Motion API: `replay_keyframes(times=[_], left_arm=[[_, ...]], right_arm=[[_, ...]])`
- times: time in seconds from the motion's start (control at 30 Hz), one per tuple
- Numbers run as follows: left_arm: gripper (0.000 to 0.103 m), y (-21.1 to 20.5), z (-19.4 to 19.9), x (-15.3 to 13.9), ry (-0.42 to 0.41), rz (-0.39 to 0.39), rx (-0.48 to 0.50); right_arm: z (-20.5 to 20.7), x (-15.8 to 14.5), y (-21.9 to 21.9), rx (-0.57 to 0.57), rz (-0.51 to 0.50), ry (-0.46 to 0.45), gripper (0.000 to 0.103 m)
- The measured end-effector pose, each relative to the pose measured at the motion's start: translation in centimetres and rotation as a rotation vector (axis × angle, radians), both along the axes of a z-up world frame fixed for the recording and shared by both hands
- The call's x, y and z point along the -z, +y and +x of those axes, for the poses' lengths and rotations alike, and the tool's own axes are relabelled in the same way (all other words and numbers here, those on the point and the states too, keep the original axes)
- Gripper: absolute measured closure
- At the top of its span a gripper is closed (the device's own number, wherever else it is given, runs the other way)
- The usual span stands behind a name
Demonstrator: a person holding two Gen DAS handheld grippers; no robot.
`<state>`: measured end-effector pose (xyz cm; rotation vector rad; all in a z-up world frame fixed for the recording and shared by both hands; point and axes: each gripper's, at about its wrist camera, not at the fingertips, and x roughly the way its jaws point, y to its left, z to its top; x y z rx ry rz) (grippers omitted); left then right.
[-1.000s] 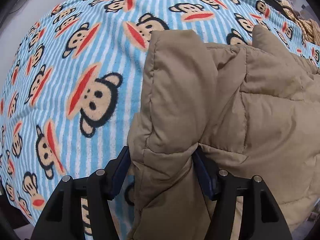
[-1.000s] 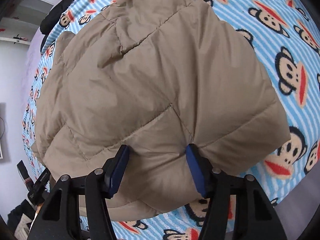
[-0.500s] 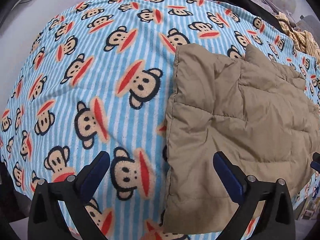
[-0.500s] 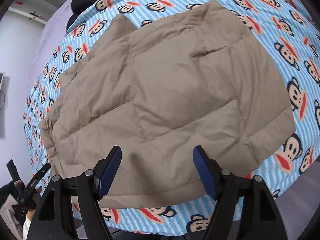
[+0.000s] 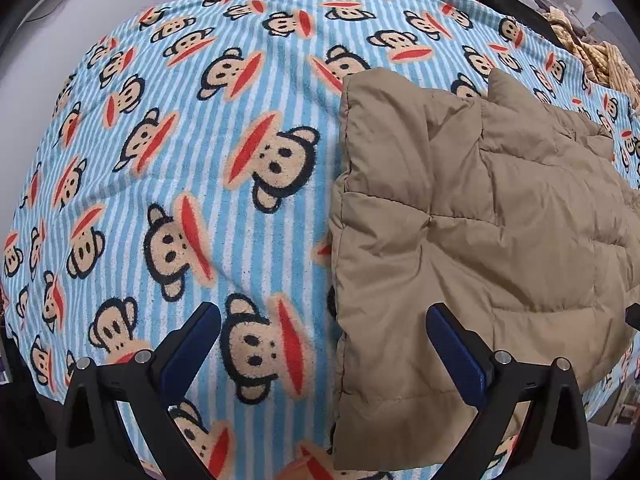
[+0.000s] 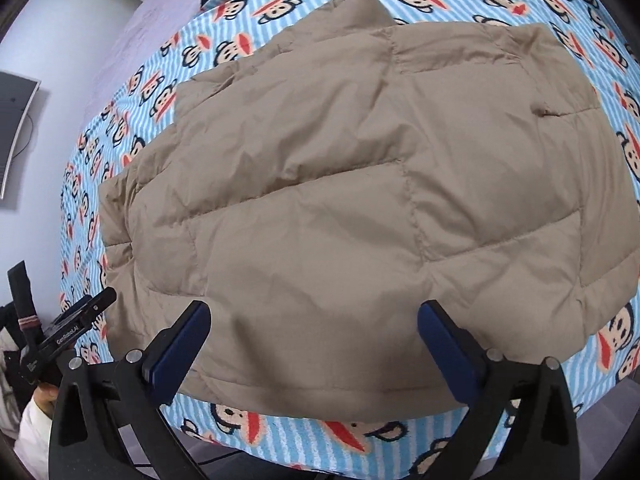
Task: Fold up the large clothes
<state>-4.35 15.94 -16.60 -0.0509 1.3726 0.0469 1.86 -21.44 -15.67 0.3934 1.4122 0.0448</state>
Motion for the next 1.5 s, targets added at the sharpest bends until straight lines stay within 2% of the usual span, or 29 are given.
replay_keyframes(times=[0.13,0.23,0.3,0.37,0.43,0.53,0.63,0.7,0.8,1.0,1.03,1.07,1.1,1.17,1.27,1.43,1.5], left_arm=[[0.000,0.9,0.6,0.7,0.009,-0.005,0.008],[0.000,2.2,1.5,1.1,0.010,-0.086,0.065],[0.000,3.4,2.2,1.6,0.022,-0.180,0.105],[0.000,4.5,2.9,2.9,0.071,-0.301,0.128],[0.000,4.9,3.3,4.3,0.114,-0.387,0.148],[0.000,3.7,3.5,6.1,0.165,-0.498,0.201],[0.000,1.4,3.5,6.7,0.185,-0.593,0.270],[0.000,-0.1,3.6,6.7,0.188,-0.622,0.322],[0.000,-2.1,4.4,7.1,0.203,-0.605,0.384],[0.000,-3.5,6.0,8.1,0.256,-0.643,0.422],[0.002,-3.7,6.0,8.1,0.260,-0.641,0.427],[0.019,-3.8,5.9,7.8,0.259,-0.652,0.434],[0.041,-3.9,6.0,7.7,0.268,-0.678,0.430],[0.063,-3.7,6.0,7.5,0.291,-0.760,0.393],[0.071,-3.3,5.6,6.2,0.268,-0.793,0.368],[0.071,-3.0,4.6,2.3,0.213,-0.875,0.355],[0.071,-3.3,4.1,0.6,0.192,-0.878,0.376]], right_arm=[[0.5,0.9,1.5,-0.058,-0.006,0.055,0.000],[0.7,1.5,1.7,-0.069,-0.021,0.093,0.000],[0.8,1.8,1.8,-0.070,-0.015,0.097,0.000],[0.9,2.1,1.9,-0.077,-0.013,0.104,0.000],[0.9,2.4,2.0,-0.084,-0.015,0.109,0.000],[0.9,2.7,2.2,-0.095,-0.020,0.113,0.000],[0.9,2.9,2.3,-0.102,-0.025,0.119,0.000],[1.0,3.0,2.4,-0.102,-0.027,0.123,0.000],[1.1,3.1,2.5,-0.101,-0.026,0.127,0.000],[1.2,3.3,2.8,-0.111,-0.035,0.131,0.000],[1.2,3.4,2.8,-0.111,-0.037,0.131,0.000],[1.2,3.4,2.9,-0.111,-0.039,0.132,0.000],[1.3,3.5,3.0,-0.110,-0.041,0.133,0.000],[1.3,3.6,3.0,-0.109,-0.044,0.134,0.000],[1.4,3.7,3.1,-0.105,-0.042,0.137,0.000],[1.1,2.9,2.3,-0.077,-0.008,0.131,0.000],[1.0,2.1,1.6,-0.047,-0.002,0.105,0.000]])
